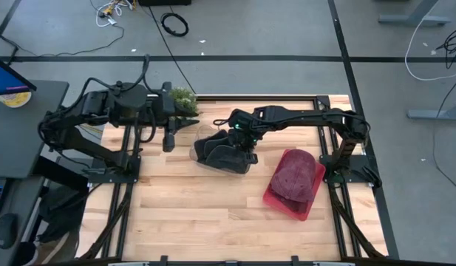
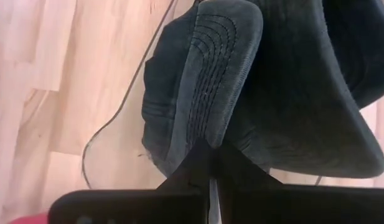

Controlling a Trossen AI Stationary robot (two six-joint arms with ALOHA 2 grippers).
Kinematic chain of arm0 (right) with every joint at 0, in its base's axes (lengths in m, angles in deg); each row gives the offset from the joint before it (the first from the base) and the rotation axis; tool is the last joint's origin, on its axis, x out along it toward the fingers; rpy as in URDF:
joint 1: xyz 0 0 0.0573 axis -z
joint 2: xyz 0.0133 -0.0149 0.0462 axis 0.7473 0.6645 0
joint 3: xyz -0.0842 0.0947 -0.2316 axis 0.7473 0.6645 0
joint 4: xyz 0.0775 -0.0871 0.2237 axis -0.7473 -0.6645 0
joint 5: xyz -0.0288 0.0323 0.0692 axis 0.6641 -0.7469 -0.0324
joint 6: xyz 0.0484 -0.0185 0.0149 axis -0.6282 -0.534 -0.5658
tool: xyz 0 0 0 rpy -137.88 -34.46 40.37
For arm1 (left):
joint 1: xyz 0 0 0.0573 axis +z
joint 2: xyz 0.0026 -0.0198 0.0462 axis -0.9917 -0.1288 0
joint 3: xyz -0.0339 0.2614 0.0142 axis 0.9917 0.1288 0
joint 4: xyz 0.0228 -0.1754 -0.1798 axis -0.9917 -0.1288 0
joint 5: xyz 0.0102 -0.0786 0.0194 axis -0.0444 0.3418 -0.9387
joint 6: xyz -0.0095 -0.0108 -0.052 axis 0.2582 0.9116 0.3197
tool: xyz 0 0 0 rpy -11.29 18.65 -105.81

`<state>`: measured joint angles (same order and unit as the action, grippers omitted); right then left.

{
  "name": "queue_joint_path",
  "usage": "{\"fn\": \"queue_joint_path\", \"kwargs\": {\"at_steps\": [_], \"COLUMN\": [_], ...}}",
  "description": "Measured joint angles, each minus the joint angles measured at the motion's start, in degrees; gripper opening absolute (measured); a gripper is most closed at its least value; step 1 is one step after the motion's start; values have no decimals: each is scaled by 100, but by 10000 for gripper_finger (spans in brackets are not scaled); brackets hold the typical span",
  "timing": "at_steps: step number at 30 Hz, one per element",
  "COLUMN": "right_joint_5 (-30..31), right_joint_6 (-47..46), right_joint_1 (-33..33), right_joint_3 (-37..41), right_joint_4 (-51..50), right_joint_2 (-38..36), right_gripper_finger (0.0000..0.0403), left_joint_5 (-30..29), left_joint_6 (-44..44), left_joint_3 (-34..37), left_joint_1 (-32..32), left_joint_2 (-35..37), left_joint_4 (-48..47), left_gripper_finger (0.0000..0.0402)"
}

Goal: Pick & Place hat
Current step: Put the black cap into the transparent bin

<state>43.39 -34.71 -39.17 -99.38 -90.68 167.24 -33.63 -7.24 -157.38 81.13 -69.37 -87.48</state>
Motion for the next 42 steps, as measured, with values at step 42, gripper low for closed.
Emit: {"fn": "queue_joint_path", "kwargs": {"at_steps": [42], "right_joint_5": [-282], "right_joint_6": [195], "right_joint_1": [-36], "right_joint_3": [80], "right_joint_4": [1412], "right_joint_2": [239], "right_gripper_finger": [141], "left_joint_5": [0], "left_joint_6": [18], "left_joint_3": [0], "left_joint_1": [2], "left_joint_2": [8], "left_joint_4": [-2], "left_gripper_finger": [84]}}
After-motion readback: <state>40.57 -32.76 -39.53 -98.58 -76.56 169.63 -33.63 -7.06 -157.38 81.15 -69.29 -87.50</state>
